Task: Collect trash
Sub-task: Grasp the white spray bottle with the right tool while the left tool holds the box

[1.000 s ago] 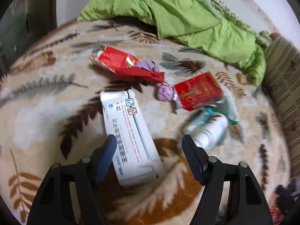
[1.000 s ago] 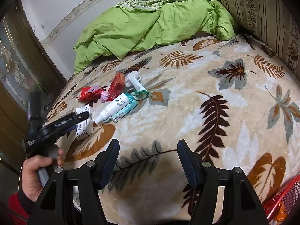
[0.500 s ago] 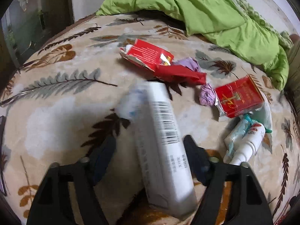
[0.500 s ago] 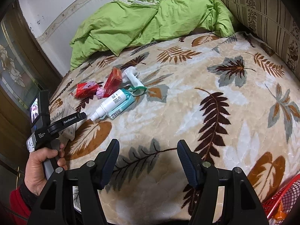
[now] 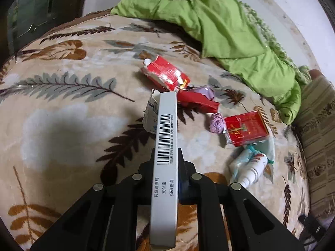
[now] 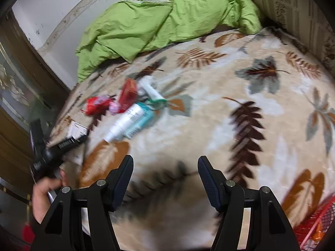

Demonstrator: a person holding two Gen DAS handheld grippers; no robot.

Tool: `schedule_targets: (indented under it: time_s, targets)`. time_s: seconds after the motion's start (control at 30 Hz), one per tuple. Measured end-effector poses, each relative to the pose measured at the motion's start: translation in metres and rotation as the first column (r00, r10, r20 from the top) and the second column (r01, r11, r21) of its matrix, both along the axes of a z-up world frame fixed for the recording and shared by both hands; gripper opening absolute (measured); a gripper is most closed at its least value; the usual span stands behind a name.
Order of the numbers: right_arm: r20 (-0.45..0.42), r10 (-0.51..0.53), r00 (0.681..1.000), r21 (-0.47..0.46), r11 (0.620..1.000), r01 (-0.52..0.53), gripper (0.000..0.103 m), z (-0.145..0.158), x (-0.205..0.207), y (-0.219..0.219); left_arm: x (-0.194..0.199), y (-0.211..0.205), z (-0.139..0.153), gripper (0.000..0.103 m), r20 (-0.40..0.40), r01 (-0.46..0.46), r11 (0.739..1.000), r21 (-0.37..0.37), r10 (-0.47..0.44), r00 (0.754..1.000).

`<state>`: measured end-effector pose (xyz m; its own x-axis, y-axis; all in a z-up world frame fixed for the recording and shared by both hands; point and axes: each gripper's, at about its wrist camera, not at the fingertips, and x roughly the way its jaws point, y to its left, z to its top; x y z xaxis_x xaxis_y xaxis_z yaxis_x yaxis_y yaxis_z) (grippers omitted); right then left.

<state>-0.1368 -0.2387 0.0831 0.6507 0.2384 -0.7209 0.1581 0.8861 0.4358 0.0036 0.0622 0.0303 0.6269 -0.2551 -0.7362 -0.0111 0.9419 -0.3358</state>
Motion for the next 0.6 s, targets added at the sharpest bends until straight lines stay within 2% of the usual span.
schedule_targets:
  time_s: [0.13,0.27,0.33,0.53,0.6]
  targets:
    - [0.019,0.039,0.999,0.011,0.999,-0.039,0.068,0.011,0.035,0.023,-0.004,0.000,0.007,0.013,0.031,0.026,1.000,0.002,-0.026,0.999]
    - [-0.002,0.070,0.998,0.030,0.997,-0.070,0.067,0.005,0.074,0.048,-0.007,0.000,0.012,0.013,0.057,0.043,0.999,0.015,-0.044,0.997]
    - [-0.038,0.061,0.997,0.004,0.998,-0.061,0.067,-0.003,0.093,0.059,-0.008,0.000,0.013,0.013,0.061,0.051,0.999,0.015,-0.051,0.997]
    - [-0.151,0.003,0.989,-0.021,1.000,-0.006,0.056,-0.036,0.130,0.067,-0.008,-0.002,0.013,0.013,0.063,0.070,0.998,0.006,-0.070,0.996]
    - [-0.179,-0.006,0.984,0.007,1.000,0.007,0.053,-0.048,0.138,0.065,-0.008,-0.004,0.013,0.013,0.064,0.080,0.997,0.006,-0.080,0.995]
